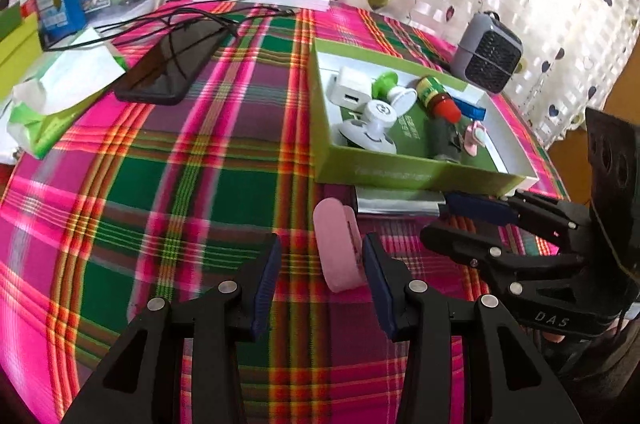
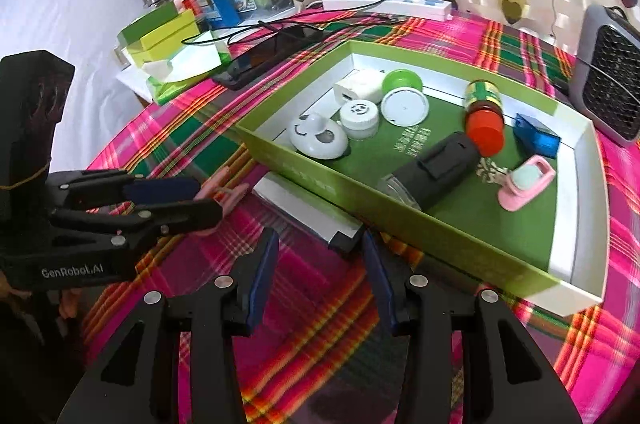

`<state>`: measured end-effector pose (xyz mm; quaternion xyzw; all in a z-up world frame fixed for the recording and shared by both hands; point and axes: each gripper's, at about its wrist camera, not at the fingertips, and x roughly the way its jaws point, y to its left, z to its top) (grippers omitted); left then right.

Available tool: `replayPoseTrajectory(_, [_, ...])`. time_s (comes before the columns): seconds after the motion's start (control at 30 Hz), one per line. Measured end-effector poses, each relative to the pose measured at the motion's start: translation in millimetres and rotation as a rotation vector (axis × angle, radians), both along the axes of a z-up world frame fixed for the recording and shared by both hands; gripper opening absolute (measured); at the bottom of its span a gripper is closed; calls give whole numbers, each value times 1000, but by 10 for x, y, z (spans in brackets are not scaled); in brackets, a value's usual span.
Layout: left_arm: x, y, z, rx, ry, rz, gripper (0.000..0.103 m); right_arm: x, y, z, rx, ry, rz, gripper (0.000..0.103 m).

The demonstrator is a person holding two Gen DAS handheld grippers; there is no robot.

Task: Organize rigid objects
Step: 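Grasp the pink ear hook with the left tool while the right tool grasps the silver metal drive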

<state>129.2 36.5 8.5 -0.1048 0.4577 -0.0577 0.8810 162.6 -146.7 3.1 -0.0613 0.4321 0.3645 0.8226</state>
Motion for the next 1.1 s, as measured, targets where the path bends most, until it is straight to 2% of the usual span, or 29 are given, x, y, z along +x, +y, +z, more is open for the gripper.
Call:
replayPoseTrajectory(0.3, [20,179,8,13,-2,32,41,-226,117,6,-13,12,142,45])
replayPoseTrajectory(0.37, [27,192,-17,13,5,30,41,-276,127,29,-24,-8,158,45])
replayPoseTrajectory(0.47, [24,185,-28,-3,6,17,41,-267,109,54,-61,-61,121,45])
replayPoseTrajectory(0.6, [16,170,-29,-30,12,6,41,-175,102,55,-71,-72,66,45])
replayPoseTrajectory(0.77, [-39,97,41,-68,-7,-22,41,-145,238,52,-107,-103,97,45])
replayPoseTrajectory(0.9, [-64,29,97,-61,-23,-35,41,-153,329,8,-155,-123,126,45])
replayPoseTrajectory(1.1, [-35,-57,10,-17,24,-37,41,-109,365,-18,-160,-118,126,45])
